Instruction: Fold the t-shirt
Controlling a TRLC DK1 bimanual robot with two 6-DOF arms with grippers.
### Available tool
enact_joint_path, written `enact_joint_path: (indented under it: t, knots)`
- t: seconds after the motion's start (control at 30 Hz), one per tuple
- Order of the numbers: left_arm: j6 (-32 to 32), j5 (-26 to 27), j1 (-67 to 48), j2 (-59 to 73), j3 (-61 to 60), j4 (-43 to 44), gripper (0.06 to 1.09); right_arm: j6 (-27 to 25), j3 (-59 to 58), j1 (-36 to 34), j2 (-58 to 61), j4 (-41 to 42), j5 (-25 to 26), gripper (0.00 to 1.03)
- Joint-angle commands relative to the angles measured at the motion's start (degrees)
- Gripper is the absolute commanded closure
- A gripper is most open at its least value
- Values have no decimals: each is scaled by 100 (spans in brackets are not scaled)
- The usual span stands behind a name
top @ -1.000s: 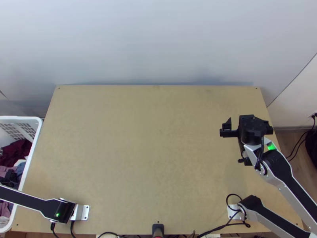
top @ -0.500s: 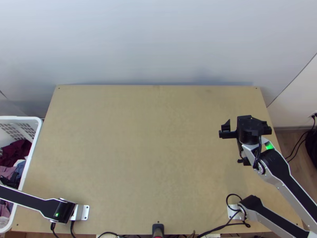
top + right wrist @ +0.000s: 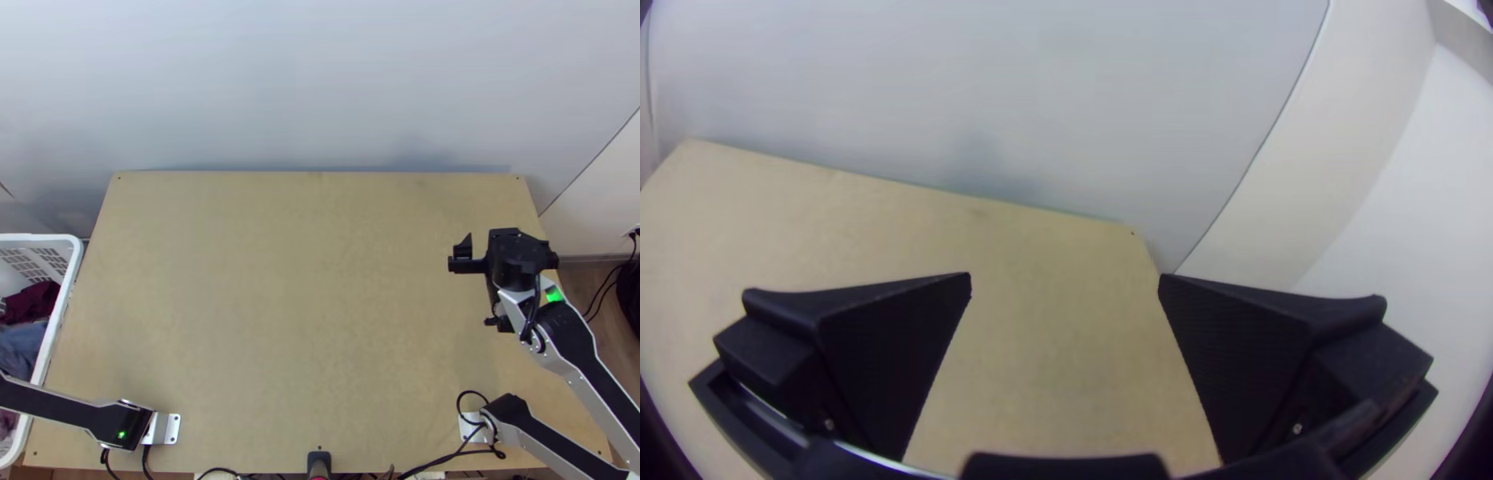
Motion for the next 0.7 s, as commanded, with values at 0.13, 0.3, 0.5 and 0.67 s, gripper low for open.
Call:
enact_joint_path:
  t: [0.13,0.3,0.5,0.67]
  knots:
    - [-392,886,-506,-2914,461,-1136,105,115,218,-67,-183,-103,-4,4]
    - [-330,1088,-1104,-4381,294,-1321,105,133,147,-84,-298,-120,-4,4]
    - [-58,1088,-2335,-5963,-163,-1338,105,247,68,-84,-693,-111,-4,5]
    - [-84,614,-3890,-6517,-251,-1540,105,71,68,-75,-957,-129,-4,5]
